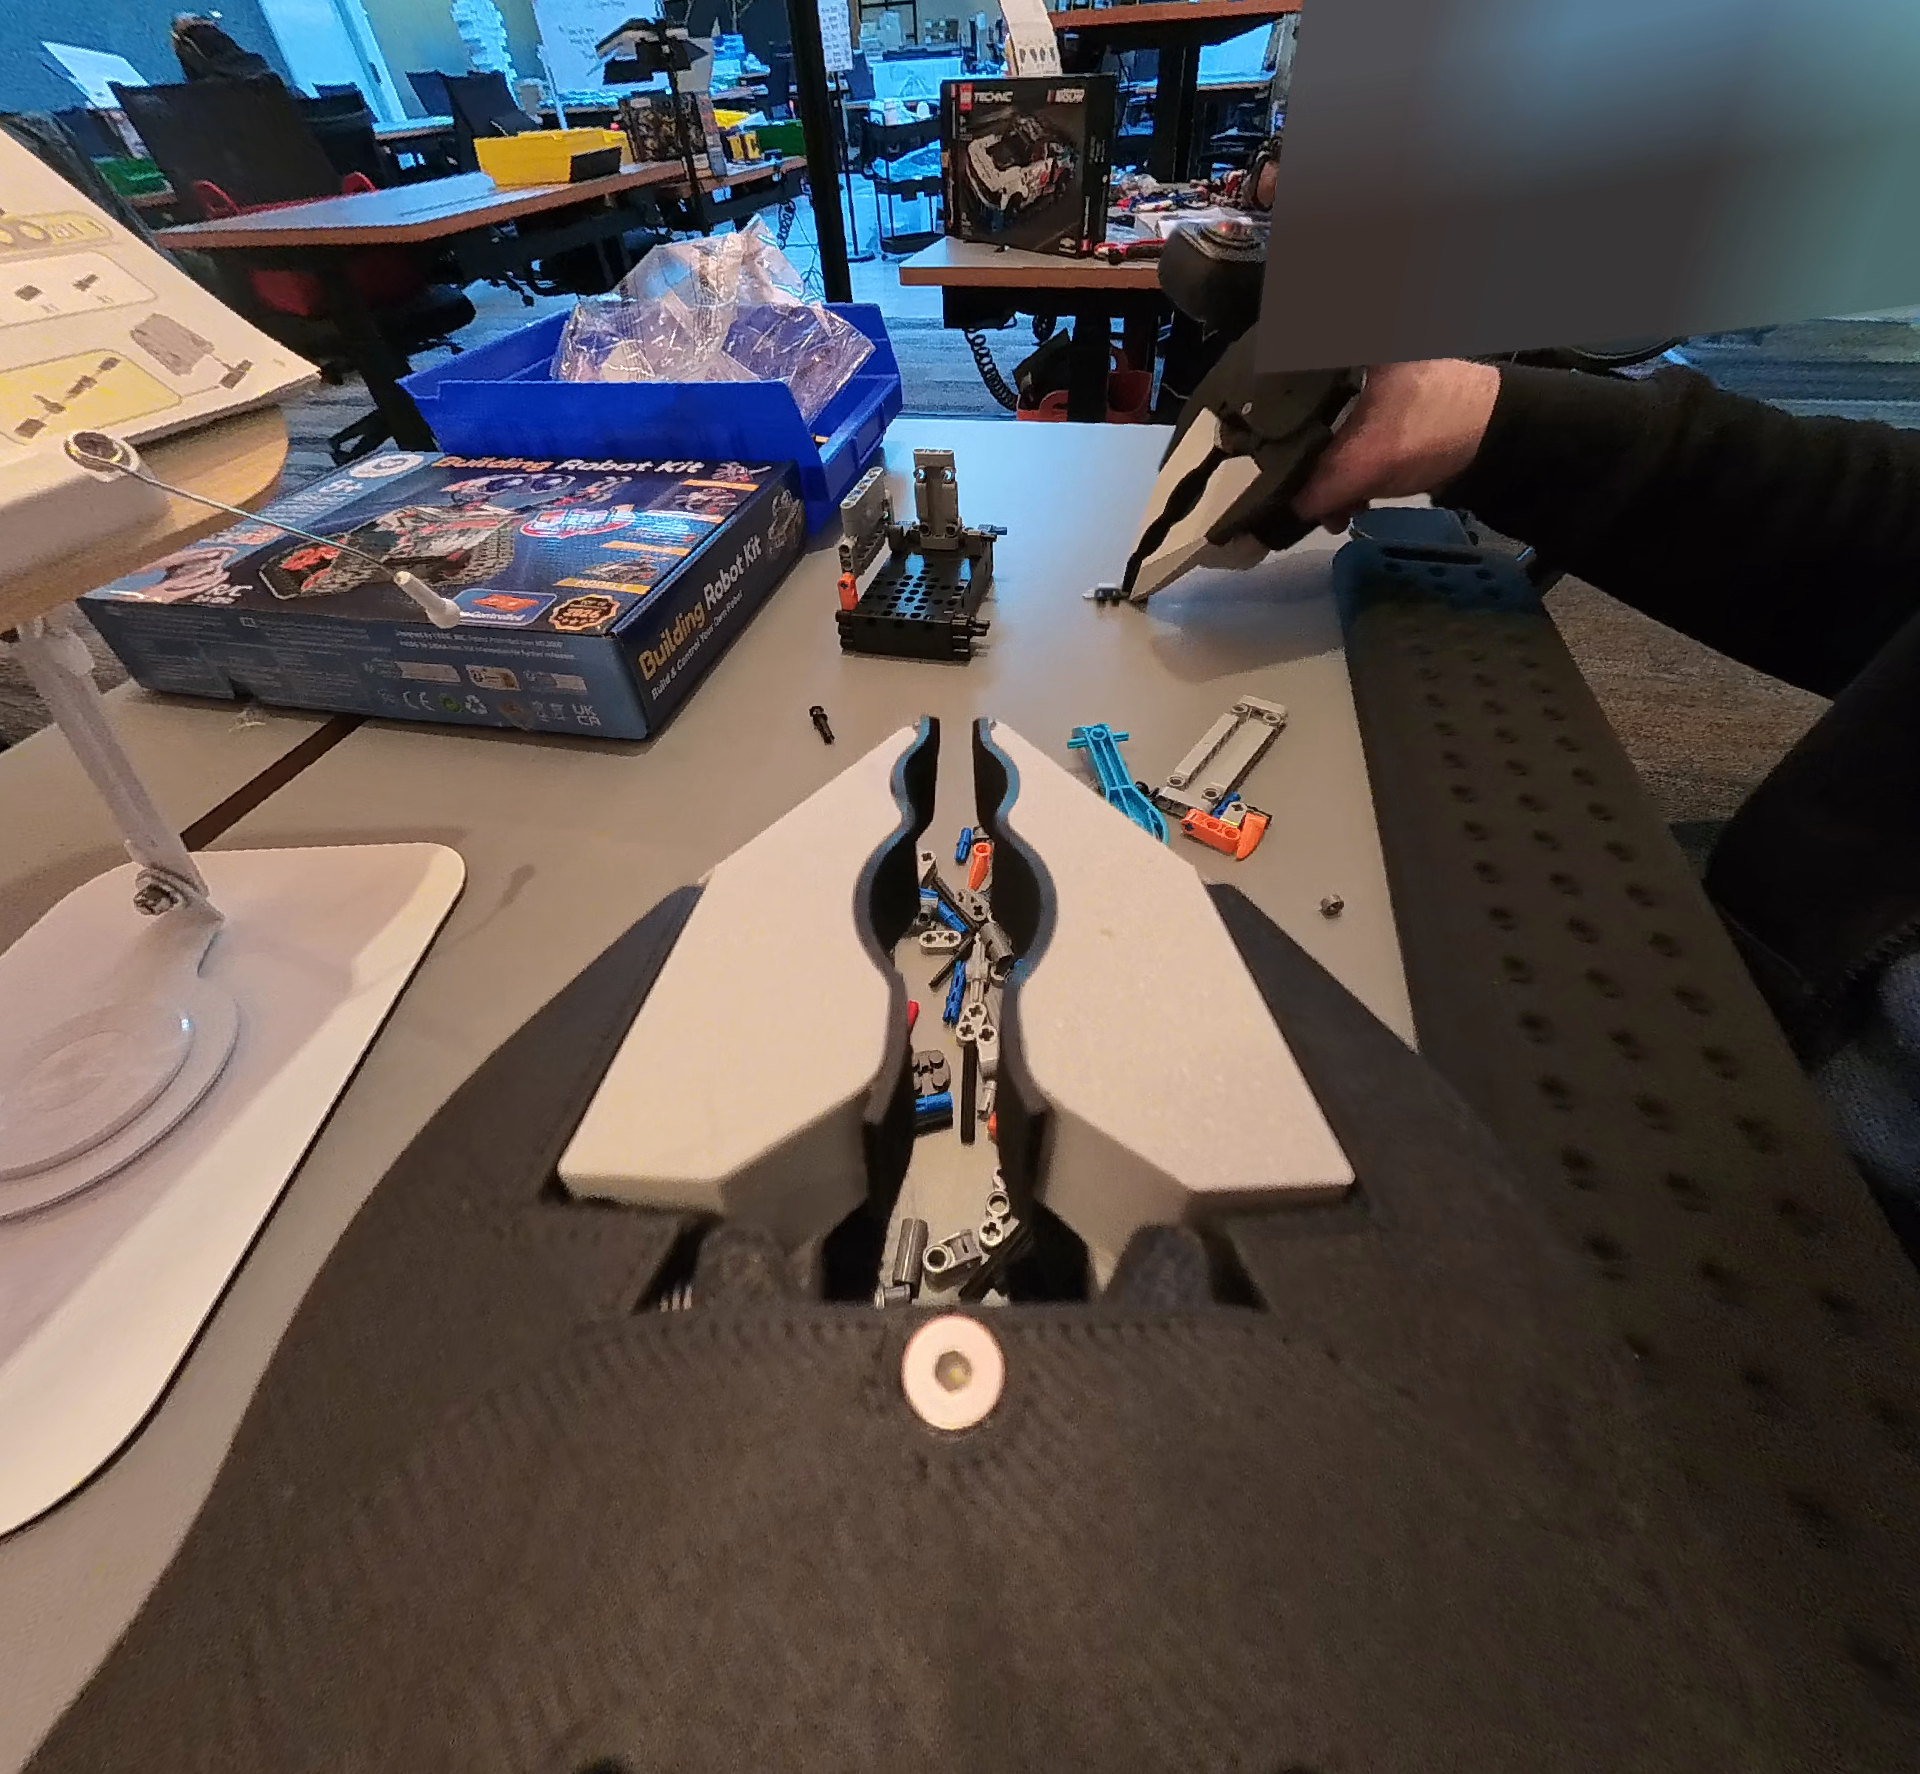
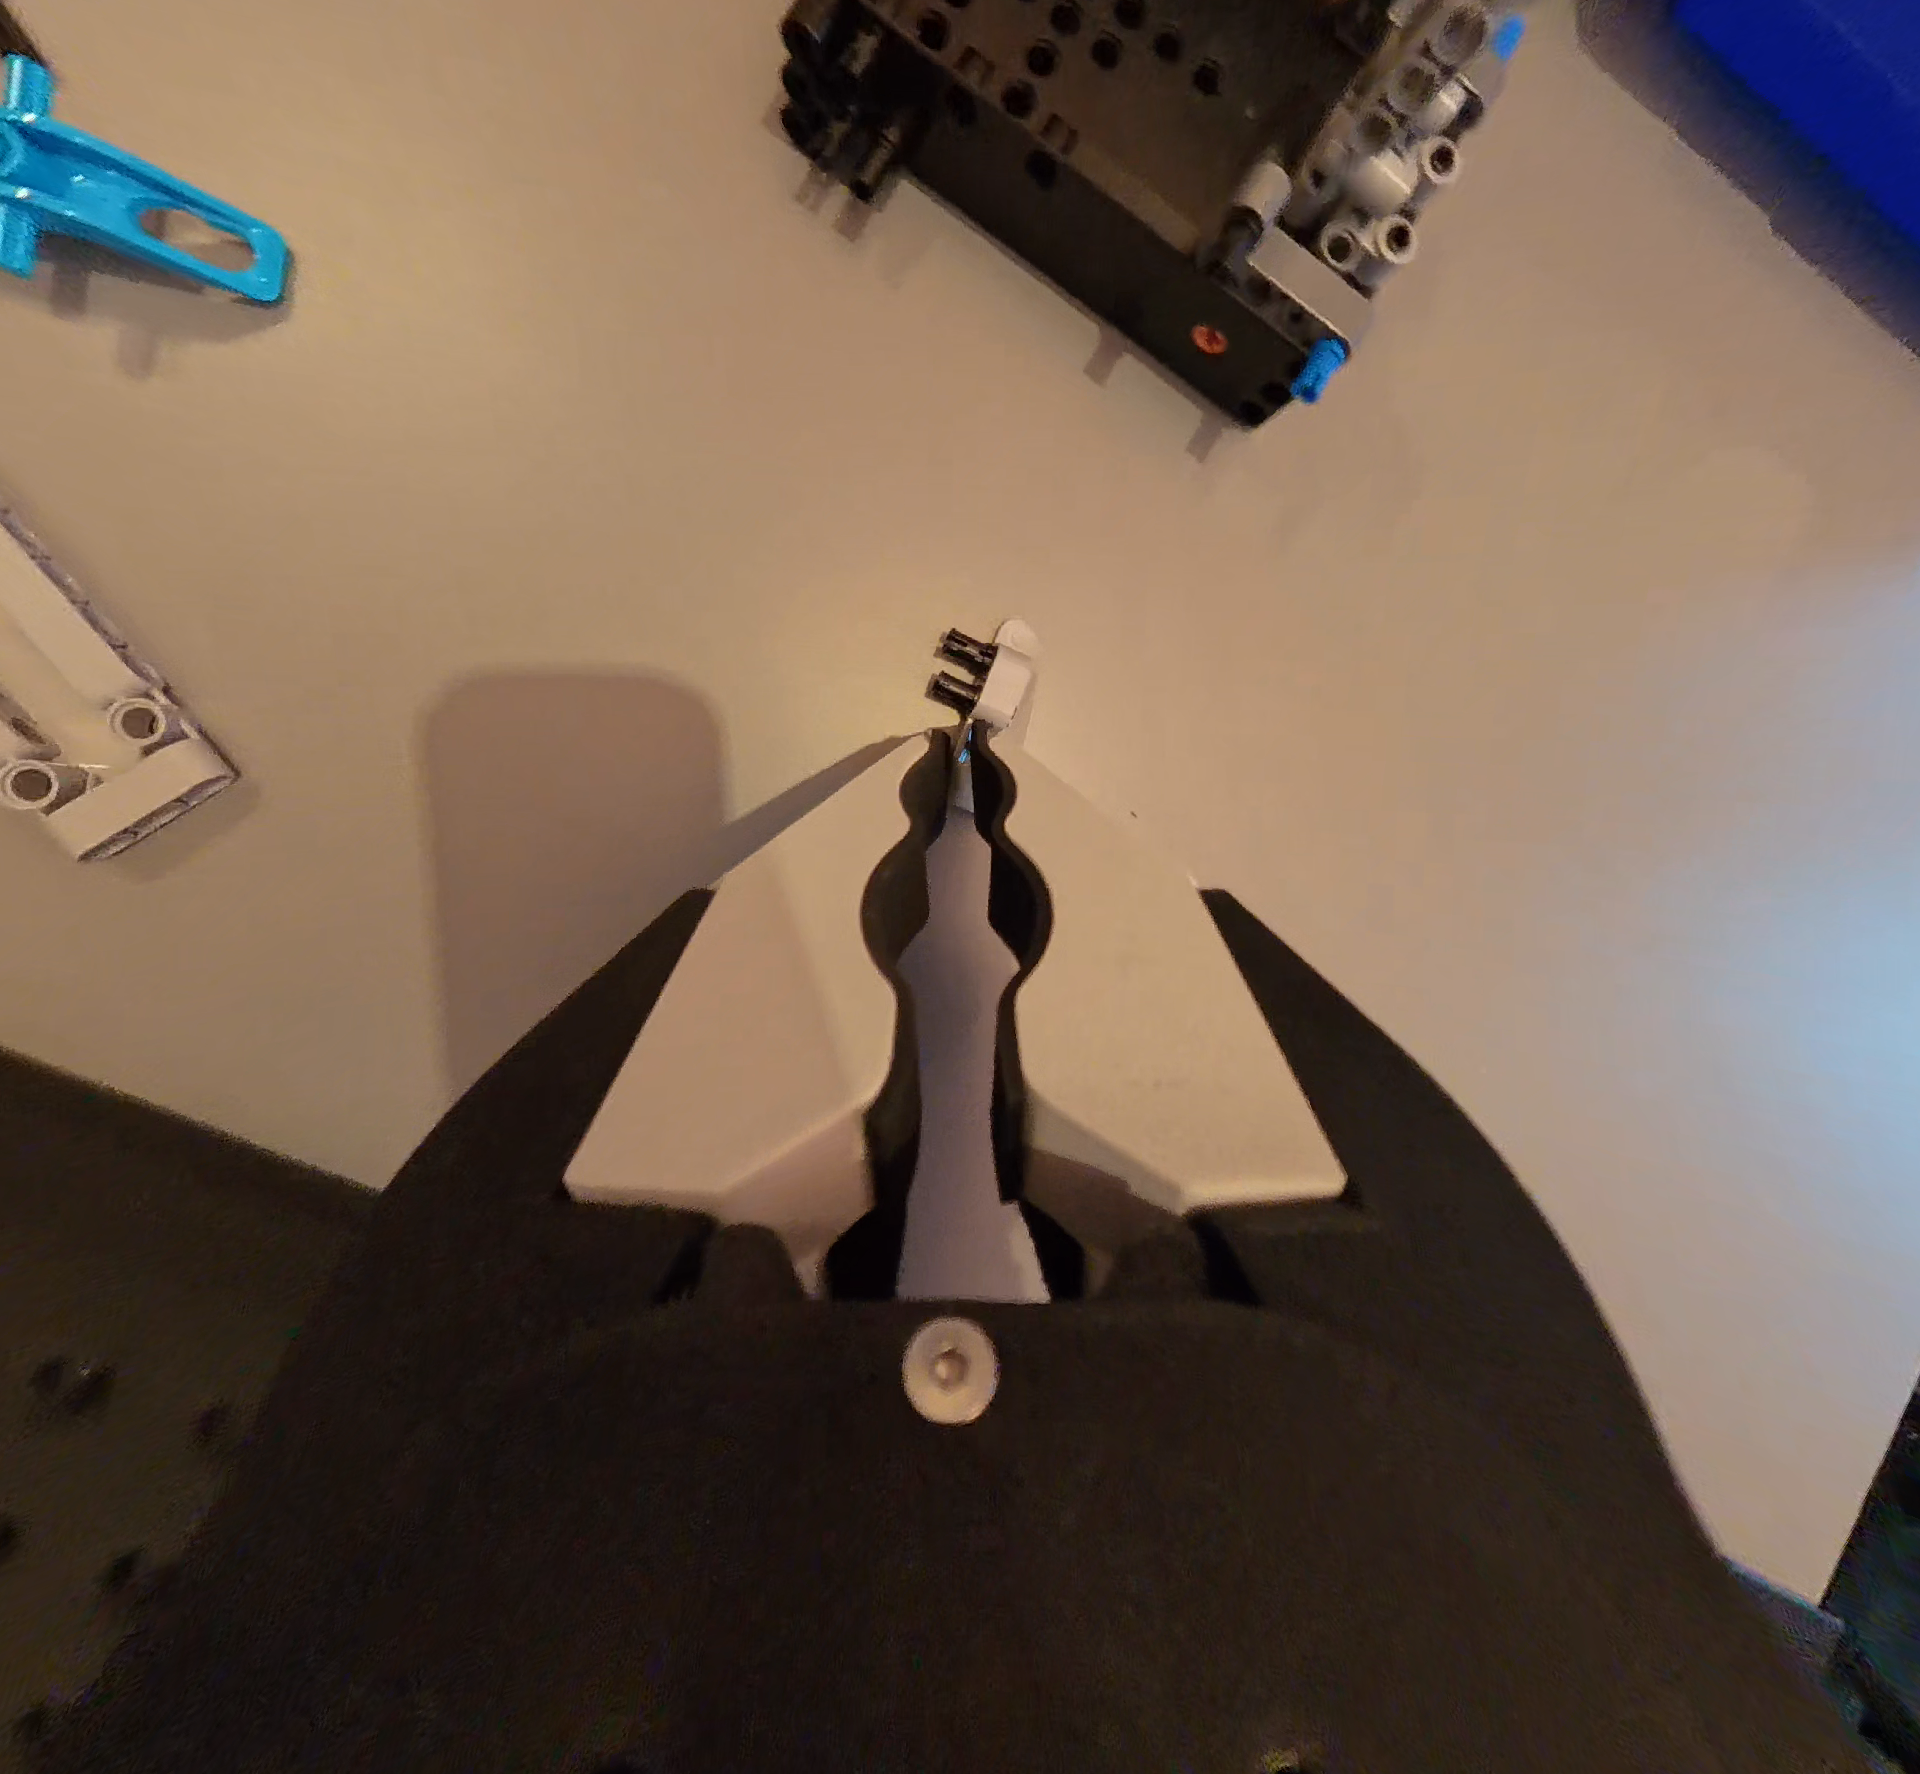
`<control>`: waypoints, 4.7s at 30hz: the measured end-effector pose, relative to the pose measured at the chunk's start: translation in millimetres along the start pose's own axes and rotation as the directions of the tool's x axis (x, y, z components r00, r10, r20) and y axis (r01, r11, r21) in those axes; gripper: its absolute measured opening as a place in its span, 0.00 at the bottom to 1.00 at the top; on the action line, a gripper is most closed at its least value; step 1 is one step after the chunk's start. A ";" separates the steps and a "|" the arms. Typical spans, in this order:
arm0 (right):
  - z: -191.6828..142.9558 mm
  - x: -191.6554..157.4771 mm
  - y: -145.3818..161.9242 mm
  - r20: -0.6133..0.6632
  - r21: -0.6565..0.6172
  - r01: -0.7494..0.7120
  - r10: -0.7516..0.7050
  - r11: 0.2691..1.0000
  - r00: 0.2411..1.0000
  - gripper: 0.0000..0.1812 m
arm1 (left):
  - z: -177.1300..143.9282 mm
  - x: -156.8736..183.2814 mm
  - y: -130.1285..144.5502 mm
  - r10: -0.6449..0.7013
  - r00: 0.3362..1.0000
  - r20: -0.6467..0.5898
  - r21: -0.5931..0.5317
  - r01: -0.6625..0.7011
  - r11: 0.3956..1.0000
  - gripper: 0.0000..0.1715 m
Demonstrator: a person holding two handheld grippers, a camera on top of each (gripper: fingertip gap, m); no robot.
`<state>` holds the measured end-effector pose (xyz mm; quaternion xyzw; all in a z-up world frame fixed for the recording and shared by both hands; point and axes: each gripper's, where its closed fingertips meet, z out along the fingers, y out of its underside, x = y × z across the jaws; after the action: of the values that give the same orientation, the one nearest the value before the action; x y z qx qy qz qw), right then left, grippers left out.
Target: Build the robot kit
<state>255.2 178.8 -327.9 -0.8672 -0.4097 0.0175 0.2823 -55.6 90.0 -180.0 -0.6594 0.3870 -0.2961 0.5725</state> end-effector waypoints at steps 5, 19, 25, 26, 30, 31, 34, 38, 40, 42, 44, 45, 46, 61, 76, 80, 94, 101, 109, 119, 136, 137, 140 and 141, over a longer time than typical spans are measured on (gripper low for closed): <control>-6.7 -0.6 1.5 0.030 0.018 -0.038 0.037 0.999 0.999 0.06 | -1.0 -1.8 0.0 -0.004 1.000 0.006 0.000 0.004 1.000 0.02; -55.3 -45.8 -30.3 0.199 0.217 0.021 -0.066 0.976 0.978 0.09 | -14.8 -17.4 5.1 0.033 0.995 0.093 -0.077 -0.026 0.997 0.09; -59.3 -86.9 -59.9 0.294 0.309 0.072 -0.167 0.948 0.941 0.09 | -36.2 -33.4 15.0 0.107 0.977 0.182 -0.181 -0.073 0.981 0.16; -58.4 -92.9 -65.7 0.305 0.321 0.082 -0.185 0.944 0.934 0.09 | -40.3 -37.0 18.1 0.119 0.974 0.195 -0.202 -0.078 0.976 0.17; -51.3 -114.1 -89.1 0.336 0.351 0.122 -0.247 0.928 0.909 0.09 | -56.7 -46.8 35.1 0.152 0.965 0.214 -0.291 -0.086 0.953 0.16; -49.4 -118.8 -95.4 0.344 0.358 0.130 -0.260 0.924 0.902 0.09 | -60.2 -48.7 39.7 0.162 0.963 0.214 -0.310 -0.091 0.946 0.16; -43.5 -131.4 -114.2 0.350 0.373 0.171 -0.309 0.912 0.884 0.09 | -67.4 -53.7 51.3 0.177 0.961 0.212 -0.354 -0.093 0.930 0.15; -35.6 -148.4 -139.6 0.364 0.394 0.207 -0.359 0.895 0.859 0.08 | -75.2 -65.6 61.3 0.188 0.951 0.244 -0.394 -0.080 0.915 0.16; -31.2 -158.6 -152.4 0.377 0.405 0.228 -0.388 0.886 0.841 0.08 | -77.7 -67.6 67.9 0.189 0.950 0.247 -0.418 -0.071 0.906 0.16; -26.1 -170.0 -163.3 0.388 0.409 0.257 -0.422 0.875 0.819 0.08 | -78.9 -68.2 75.9 0.191 0.951 0.243 -0.453 -0.063 0.889 0.16; -23.1 -183.1 -172.5 0.408 0.418 0.280 -0.454 0.864 0.792 0.08 | -80.4 -65.7 84.9 0.187 0.957 0.222 -0.492 -0.056 0.869 0.16; -22.4 -190.9 -175.3 0.426 0.421 0.287 -0.467 0.860 0.775 0.08 | -81.8 -63.4 90.1 0.179 0.962 0.208 -0.512 -0.049 0.858 0.16; -22.2 -199.6 -176.5 0.449 0.423 0.296 -0.482 0.856 0.752 0.09 | -83.7 -61.7 94.9 0.172 0.965 0.197 -0.530 -0.043 0.847 0.17; -11.9 -262.5 -165.4 0.557 0.418 0.422 -0.594 0.804 0.580 0.11 | -120.4 -38.4 131.3 0.083 0.991 0.105 -0.664 0.008 0.747 0.12; -10.0 -259.4 -165.9 0.564 0.445 0.369 -0.576 0.816 0.592 0.09 | -139.4 19.0 148.4 -0.026 1.000 0.015 -0.717 0.029 0.697 0.11; -10.0 -258.5 -165.5 0.564 0.449 0.364 -0.575 0.816 0.592 0.09 | -138.1 21.2 154.4 -0.013 1.000 0.023 -0.728 0.026 0.685 0.08; -14.8 -256.2 -166.5 0.562 0.472 0.344 -0.578 0.811 0.592 0.08 | -130.4 0.8 155.0 -0.035 0.991 0.128 -0.656 0.111 0.746 0.00; -27.1 -262.2 -177.2 0.592 0.507 0.267 -0.556 0.820 0.584 0.08 | -117.0 -4.6 125.2 -0.267 0.951 0.159 -0.451 0.310 0.837 0.00; -41.2 -272.4 -196.0 0.616 0.545 0.158 -0.521 0.824 0.591 0.08 | -95.2 5.0 92.2 -0.532 0.846 0.005 -0.250 0.517 0.819 0.00; -48.7 -276.8 -213.5 0.573 0.591 0.124 -0.523 0.797 0.631 0.10 | -77.7 12.7 80.8 -0.561 0.825 -0.062 -0.233 0.535 0.812 0.00; -21.0 -208.3 -177.2 0.509 0.494 0.204 -0.472 0.845 0.720 0.10 | -157.7 0.4 138.6 -0.376 0.899 0.226 -0.515 0.438 0.737 0.00; -20.6 -206.5 -175.1 0.505 0.492 0.210 -0.474 0.845 0.721 0.10 | -157.7 -1.2 139.6 -0.373 0.898 0.233 -0.513 0.440 0.737 0.00; -20.5 -196.4 -171.5 0.503 0.488 0.196 -0.457 0.851 0.734 0.10 | -158.1 -1.4 144.7 -0.375 0.896 0.236 -0.526 0.442 0.726 0.00; -21.2 -192.7 -170.3 0.504 0.488 0.188 -0.451 0.853 0.736 0.10 | -158.3 -1.6 147.0 -0.376 0.896 0.238 -0.531 0.444 0.722 0.00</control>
<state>13.5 115.9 -263.0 -0.6519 -0.6109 0.3263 0.3088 -213.6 1.5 -297.8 -0.8850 0.2688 -0.2473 0.2886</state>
